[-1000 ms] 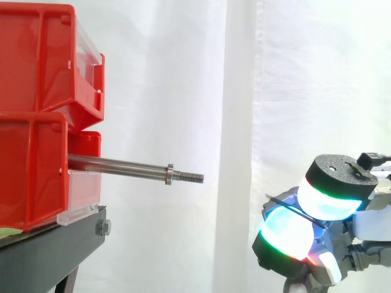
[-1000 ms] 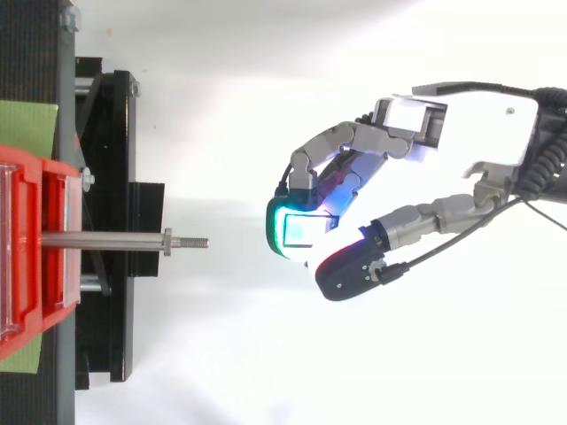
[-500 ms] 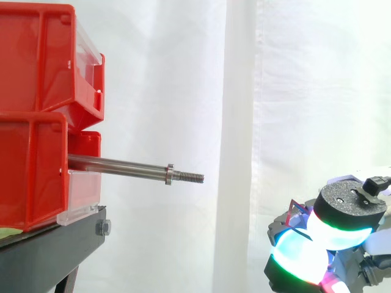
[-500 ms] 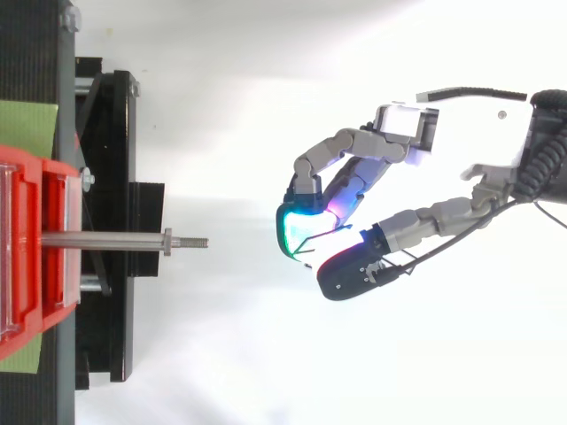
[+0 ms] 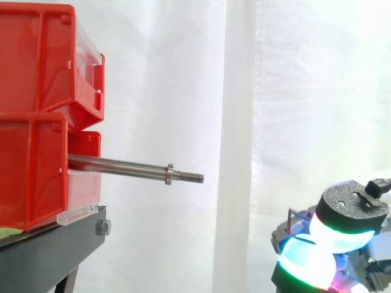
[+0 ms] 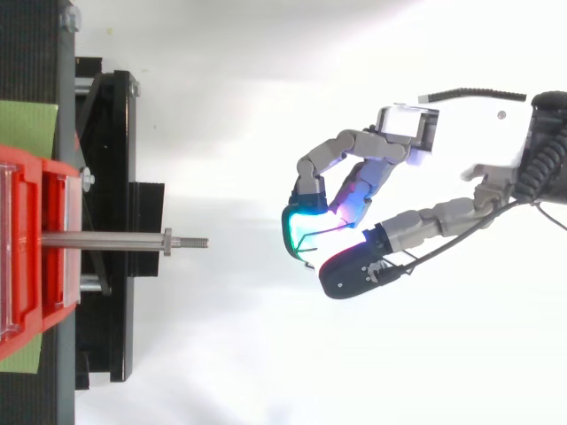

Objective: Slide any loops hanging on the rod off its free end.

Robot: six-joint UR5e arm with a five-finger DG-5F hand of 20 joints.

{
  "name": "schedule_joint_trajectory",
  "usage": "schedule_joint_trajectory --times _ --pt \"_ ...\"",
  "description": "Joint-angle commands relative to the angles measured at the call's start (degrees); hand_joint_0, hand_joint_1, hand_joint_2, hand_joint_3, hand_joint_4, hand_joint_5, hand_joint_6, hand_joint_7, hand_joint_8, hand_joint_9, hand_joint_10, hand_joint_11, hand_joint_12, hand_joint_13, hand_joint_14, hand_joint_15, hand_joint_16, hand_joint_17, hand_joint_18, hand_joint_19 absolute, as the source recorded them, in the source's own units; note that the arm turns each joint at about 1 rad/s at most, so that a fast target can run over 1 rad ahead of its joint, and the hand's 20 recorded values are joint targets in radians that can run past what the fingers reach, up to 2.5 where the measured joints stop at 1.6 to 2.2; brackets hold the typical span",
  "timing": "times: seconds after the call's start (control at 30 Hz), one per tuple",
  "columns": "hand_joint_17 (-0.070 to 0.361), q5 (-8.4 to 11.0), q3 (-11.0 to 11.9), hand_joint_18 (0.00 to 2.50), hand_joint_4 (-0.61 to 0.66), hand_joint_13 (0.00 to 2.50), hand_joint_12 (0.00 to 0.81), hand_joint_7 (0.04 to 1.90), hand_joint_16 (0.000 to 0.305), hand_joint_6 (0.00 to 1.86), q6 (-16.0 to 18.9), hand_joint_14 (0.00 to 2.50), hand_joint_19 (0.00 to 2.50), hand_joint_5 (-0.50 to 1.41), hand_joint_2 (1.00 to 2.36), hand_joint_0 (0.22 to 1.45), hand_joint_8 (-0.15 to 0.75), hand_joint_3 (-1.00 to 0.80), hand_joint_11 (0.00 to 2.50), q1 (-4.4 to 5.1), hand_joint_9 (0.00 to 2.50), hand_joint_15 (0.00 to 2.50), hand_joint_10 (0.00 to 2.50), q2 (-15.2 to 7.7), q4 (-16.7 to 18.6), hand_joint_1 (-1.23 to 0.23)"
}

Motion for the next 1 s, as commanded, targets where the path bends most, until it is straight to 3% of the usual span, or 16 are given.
schedule_joint_trajectory --times 0.0,0.23,0.57,0.97 --pt "0.117 -0.06 0.0 0.84 0.17 0.96 0.368 1.20 0.052 0.89 0.8 0.01 0.43 -0.15 1.01 0.61 0.388 -0.25 0.64 0.03 1.16 0.33 0.01 0.0 -1.2 -0.65" --pt "0.110 0.03 0.7 0.80 0.17 0.93 0.355 1.18 0.049 0.87 0.8 0.01 0.45 -0.15 1.01 0.60 0.373 -0.27 0.63 0.20 1.12 0.34 0.02 0.0 -1.3 -0.56" --pt "0.125 0.03 1.8 0.88 0.16 0.97 0.389 1.22 0.056 0.87 0.6 0.01 0.38 -0.15 1.01 0.61 0.404 -0.06 0.64 0.20 1.15 0.31 0.01 0.0 -1.3 -0.69" --pt "0.120 -0.06 1.8 0.87 0.14 0.96 0.378 1.20 0.054 0.88 0.0 0.01 0.39 -0.15 1.01 0.62 0.390 -0.07 0.65 0.20 1.14 0.32 0.01 0.0 -1.2 -0.70"
